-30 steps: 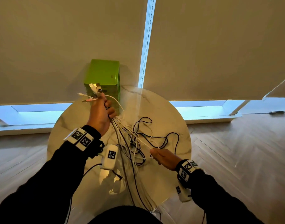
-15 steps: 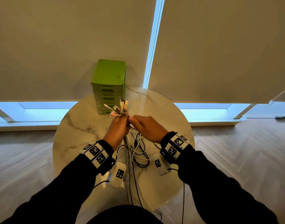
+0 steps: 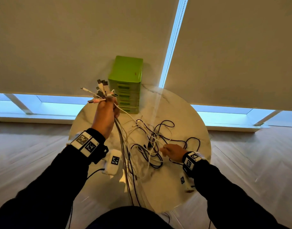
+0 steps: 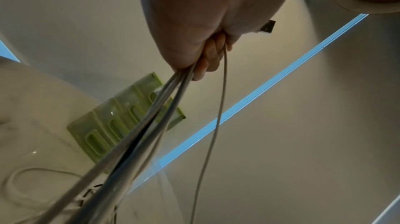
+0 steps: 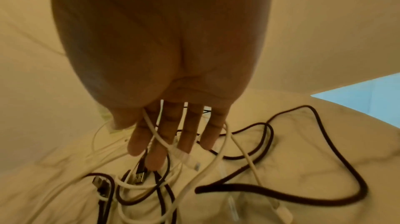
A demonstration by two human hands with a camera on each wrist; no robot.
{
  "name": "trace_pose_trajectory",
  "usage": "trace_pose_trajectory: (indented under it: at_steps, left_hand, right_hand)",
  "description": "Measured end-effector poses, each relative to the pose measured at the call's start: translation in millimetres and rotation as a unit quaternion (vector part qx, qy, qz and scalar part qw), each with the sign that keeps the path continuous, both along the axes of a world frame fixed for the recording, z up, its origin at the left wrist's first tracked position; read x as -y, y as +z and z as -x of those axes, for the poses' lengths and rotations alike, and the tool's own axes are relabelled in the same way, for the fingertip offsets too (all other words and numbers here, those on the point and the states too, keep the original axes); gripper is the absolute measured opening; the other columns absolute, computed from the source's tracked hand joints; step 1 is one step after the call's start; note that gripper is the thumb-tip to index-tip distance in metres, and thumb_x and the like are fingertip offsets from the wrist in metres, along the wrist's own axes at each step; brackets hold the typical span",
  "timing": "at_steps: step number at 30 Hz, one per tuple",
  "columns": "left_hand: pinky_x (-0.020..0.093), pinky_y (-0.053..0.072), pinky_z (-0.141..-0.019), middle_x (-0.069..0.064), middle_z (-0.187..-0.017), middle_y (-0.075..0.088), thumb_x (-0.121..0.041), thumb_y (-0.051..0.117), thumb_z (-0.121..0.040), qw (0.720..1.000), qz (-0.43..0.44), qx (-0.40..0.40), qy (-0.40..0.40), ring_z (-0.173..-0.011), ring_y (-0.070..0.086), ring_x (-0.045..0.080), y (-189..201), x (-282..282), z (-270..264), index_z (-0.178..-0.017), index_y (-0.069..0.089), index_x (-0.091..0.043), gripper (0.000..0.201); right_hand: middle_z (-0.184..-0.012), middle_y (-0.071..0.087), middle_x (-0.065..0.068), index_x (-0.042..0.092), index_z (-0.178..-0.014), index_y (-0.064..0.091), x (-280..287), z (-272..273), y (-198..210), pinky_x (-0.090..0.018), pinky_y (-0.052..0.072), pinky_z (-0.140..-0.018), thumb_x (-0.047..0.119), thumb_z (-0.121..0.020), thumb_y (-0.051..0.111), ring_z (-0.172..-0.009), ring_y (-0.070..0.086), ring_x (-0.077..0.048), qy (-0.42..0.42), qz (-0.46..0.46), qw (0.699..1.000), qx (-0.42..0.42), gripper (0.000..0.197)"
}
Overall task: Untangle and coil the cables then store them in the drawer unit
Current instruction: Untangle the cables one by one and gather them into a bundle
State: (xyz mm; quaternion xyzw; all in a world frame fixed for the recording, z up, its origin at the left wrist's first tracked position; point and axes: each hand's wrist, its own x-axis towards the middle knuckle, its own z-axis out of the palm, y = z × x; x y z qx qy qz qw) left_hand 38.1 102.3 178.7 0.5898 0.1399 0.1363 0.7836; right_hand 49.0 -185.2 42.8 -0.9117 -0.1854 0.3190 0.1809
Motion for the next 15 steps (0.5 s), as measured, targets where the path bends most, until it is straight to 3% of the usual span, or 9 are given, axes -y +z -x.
trace_pose_trajectory:
  at_steps: [3, 5, 8, 11, 13, 15]
  left_hand:
    - [0.025, 0.024, -0.052, -0.013, -0.055, 0.036, -0.02, 0.04, -0.108, 1.0, -0.011, -0.005, 0.022, -0.047, 0.029, 0.004, -10.3, -12.2, 4.8, -0.077, 0.046, -0.023, 0.032]
    - [0.027, 0.022, -0.053, -0.014, -0.054, 0.033, -0.02, 0.043, -0.108, 1.0, -0.026, -0.007, 0.012, -0.051, 0.028, 0.005, -16.0, -8.8, 8.7, -0.079, 0.046, -0.024, 0.03]
    - [0.032, 0.016, -0.057, -0.014, -0.053, 0.028, -0.019, 0.046, -0.107, 0.998, -0.042, -0.026, -0.035, -0.051, 0.024, 0.006, -21.2, 13.4, 12.2, -0.078, 0.047, -0.024, 0.029]
    - [0.033, 0.017, -0.058, -0.01, -0.054, 0.029, -0.021, 0.049, -0.106, 0.995, -0.026, -0.047, -0.083, -0.052, 0.025, 0.009, -25.2, 42.5, 9.5, -0.076, 0.051, -0.023, 0.03]
    - [0.027, 0.026, -0.054, -0.009, -0.054, 0.034, -0.025, 0.051, -0.105, 0.99, -0.008, -0.053, -0.127, -0.051, 0.03, 0.008, -22.8, 64.4, 9.2, -0.075, 0.05, -0.022, 0.03]
    - [0.024, 0.026, -0.051, -0.005, -0.057, 0.031, -0.023, 0.049, -0.105, 0.979, 0.043, -0.034, -0.196, -0.052, 0.028, 0.009, -15.9, 89.0, 12.7, -0.075, 0.046, -0.02, 0.031]
  right_hand:
    - [-0.082, 0.072, -0.002, 0.02, -0.08, 0.06, -1.3, -3.1, 15.4, -0.045, 0.053, -0.085, 0.034, -0.107, 0.041, -0.08, 0.067, -0.026, -0.083, -0.129, 0.987, 0.044, 0.036]
    - [-0.075, 0.073, -0.009, 0.015, -0.091, 0.056, -10.3, -9.8, 37.4, -0.051, 0.058, -0.075, 0.031, -0.107, 0.043, -0.071, 0.068, -0.033, -0.146, -0.247, 0.956, 0.06, 0.026]
    - [-0.074, 0.072, -0.014, 0.015, -0.12, 0.046, -21.7, -20.8, 79.4, -0.043, 0.057, -0.058, 0.025, -0.106, 0.046, -0.062, 0.068, -0.039, -0.18, -0.342, 0.92, 0.065, 0.017]
    - [-0.087, 0.072, -0.009, 0.023, -0.139, 0.036, -12.3, -23.5, 103.1, -0.034, 0.058, -0.053, 0.02, -0.104, 0.051, -0.058, 0.071, -0.027, -0.173, -0.314, 0.93, 0.077, 0.038]
    - [-0.094, 0.071, -0.008, 0.023, -0.139, 0.039, 11.6, -20.2, 95.9, -0.034, 0.059, -0.056, 0.015, -0.101, 0.053, -0.06, 0.073, -0.024, -0.18, -0.246, 0.949, 0.08, 0.041]
    - [-0.095, 0.07, -0.006, 0.026, -0.134, 0.044, 45.5, -10.3, 80.9, -0.035, 0.06, -0.062, 0.011, -0.098, 0.056, -0.062, 0.073, -0.02, -0.192, -0.158, 0.966, 0.077, 0.041]
